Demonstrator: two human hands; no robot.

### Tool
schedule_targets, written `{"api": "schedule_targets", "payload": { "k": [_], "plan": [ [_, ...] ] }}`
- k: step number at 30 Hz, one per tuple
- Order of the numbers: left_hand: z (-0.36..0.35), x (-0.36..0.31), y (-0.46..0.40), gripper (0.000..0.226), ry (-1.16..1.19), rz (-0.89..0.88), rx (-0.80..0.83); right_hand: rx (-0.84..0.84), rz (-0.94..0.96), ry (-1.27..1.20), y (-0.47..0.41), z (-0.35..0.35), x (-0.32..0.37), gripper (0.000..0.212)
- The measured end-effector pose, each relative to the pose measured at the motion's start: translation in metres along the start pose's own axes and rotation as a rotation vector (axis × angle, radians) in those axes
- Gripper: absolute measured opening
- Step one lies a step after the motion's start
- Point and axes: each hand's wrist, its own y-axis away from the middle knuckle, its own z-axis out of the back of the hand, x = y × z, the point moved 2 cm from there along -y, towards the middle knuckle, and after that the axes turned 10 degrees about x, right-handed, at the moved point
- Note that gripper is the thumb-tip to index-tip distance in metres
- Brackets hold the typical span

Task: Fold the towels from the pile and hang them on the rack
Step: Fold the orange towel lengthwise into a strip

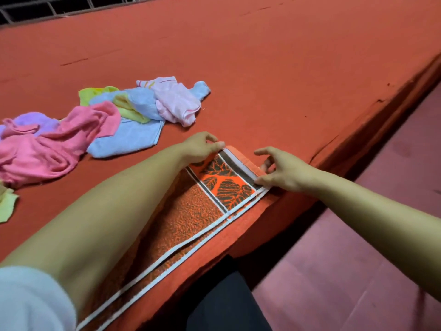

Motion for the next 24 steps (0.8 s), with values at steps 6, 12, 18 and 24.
{"api": "schedule_targets", "payload": {
  "k": [6,12,18,24],
  "plan": [
    [0.01,0.001,-0.002,0.028,0.21,0.012,0.171,-0.004,0.015,-0.078,0.002,0.0,-0.003,0.071],
    [0.021,0.001,-0.02,0.043,0.459,-0.097,-0.114,-0.109,0.056,-0.148,-0.013,0.009,0.001,0.065],
    [0.013,0.012,-0.031,0.053,-0.165,-0.048,-0.131,-0.033,-0.008,0.202,-0.02,0.003,0.002,0.069],
    [-0.017,-0.014,0.042,0.035,-0.118,-0.236,-0.297,-0.17,0.031,0.269,-0.006,0.01,0.004,0.057]
  ]
}}
